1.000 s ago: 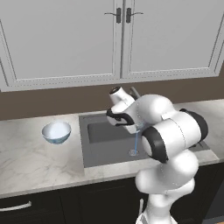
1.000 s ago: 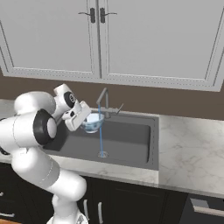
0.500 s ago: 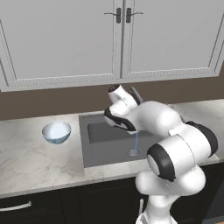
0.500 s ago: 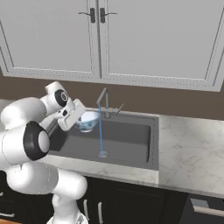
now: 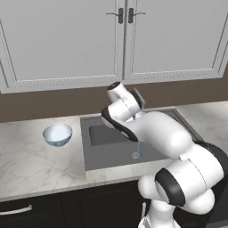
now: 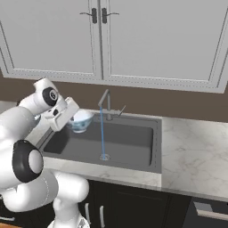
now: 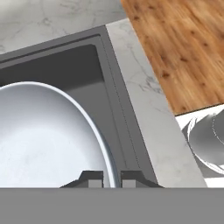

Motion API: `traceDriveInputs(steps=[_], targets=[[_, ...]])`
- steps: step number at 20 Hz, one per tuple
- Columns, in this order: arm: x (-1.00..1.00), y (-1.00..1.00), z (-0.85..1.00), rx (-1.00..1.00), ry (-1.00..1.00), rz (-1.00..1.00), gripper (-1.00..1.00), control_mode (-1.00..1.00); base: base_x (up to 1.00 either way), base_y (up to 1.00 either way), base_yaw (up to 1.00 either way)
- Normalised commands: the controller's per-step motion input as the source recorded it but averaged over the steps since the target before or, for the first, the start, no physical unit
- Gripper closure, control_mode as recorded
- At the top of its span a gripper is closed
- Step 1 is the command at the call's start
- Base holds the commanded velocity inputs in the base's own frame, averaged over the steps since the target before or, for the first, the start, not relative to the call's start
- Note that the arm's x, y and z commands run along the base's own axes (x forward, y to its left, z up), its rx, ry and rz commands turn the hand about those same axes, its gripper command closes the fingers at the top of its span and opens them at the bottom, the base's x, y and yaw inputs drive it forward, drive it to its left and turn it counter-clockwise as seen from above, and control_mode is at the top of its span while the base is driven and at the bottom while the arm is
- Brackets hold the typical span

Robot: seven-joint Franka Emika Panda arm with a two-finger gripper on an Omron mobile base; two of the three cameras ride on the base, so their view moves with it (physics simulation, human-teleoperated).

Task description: Rinse each bowl for a few seconds and place them down in the sink or on the counter.

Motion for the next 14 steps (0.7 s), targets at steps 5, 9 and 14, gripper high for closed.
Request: traceDriveInputs(steps=[5, 9, 14], targets=[[-0.41, 0.26, 0.26, 0.0, 0.0, 0.14, 1.0, -1.0, 0.0, 0.0, 0.0], [-0.47, 0.22, 0.18, 0.0, 0.0, 0.28, 1.0, -1.0, 0.0, 0.0, 0.0], [-0.41, 0.3, 0.2, -0.03, 0.0, 0.33, 1.0, -1.0, 0.0, 0.0, 0.0]])
